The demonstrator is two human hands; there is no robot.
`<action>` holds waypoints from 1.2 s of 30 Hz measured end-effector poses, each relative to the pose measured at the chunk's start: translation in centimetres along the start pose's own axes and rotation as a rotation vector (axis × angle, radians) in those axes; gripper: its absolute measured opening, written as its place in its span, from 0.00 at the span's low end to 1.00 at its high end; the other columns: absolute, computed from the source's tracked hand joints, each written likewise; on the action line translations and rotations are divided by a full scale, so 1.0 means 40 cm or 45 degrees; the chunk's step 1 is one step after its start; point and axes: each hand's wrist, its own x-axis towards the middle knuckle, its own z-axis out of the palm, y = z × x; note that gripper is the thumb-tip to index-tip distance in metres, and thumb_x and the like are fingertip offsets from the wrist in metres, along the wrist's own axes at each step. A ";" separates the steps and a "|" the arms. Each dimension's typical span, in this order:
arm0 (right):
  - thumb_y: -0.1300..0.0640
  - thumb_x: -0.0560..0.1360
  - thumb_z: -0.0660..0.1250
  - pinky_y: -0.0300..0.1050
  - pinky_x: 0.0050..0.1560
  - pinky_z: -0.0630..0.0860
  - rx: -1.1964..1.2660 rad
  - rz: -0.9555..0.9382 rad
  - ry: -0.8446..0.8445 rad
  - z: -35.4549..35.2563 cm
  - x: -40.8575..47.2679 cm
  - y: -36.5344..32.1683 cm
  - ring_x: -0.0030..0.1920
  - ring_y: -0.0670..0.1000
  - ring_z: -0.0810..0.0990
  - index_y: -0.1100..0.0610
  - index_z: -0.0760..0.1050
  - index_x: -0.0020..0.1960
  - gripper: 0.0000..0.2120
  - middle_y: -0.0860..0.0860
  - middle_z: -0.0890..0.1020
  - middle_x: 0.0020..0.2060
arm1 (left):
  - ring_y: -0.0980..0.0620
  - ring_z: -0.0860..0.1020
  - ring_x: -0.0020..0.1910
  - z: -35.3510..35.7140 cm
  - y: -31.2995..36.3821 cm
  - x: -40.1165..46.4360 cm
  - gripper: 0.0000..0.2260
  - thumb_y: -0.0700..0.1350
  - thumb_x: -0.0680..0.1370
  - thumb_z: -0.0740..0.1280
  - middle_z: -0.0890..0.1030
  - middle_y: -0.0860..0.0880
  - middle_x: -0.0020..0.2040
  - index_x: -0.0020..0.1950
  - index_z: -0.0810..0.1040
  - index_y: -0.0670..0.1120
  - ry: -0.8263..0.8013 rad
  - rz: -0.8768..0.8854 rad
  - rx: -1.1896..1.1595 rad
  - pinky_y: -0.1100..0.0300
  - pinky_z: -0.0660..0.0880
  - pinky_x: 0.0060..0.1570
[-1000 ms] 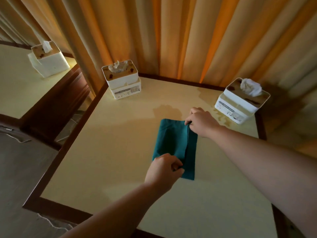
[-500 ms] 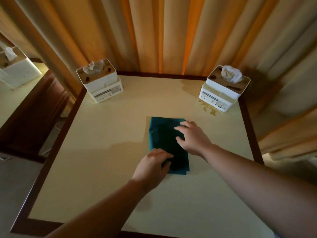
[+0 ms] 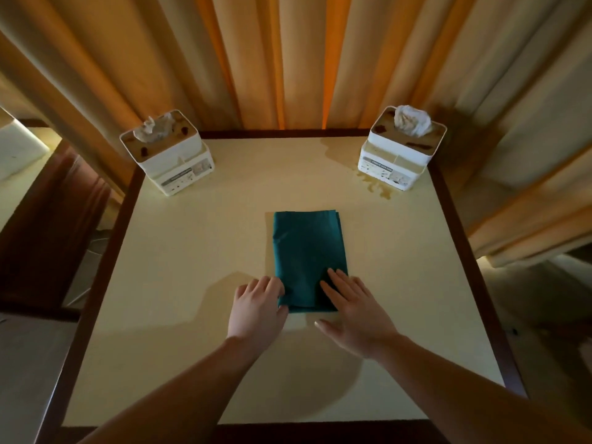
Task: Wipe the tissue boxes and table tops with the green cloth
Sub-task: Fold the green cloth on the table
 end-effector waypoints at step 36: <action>0.43 0.86 0.46 0.59 0.82 0.40 0.056 0.352 0.106 -0.060 0.291 -0.021 0.83 0.53 0.37 0.58 0.45 0.85 0.32 0.53 0.43 0.84 | 0.47 0.54 0.82 -0.009 -0.069 0.306 0.27 0.58 0.85 0.54 0.59 0.49 0.82 0.82 0.61 0.47 -0.161 0.238 0.048 0.46 0.51 0.81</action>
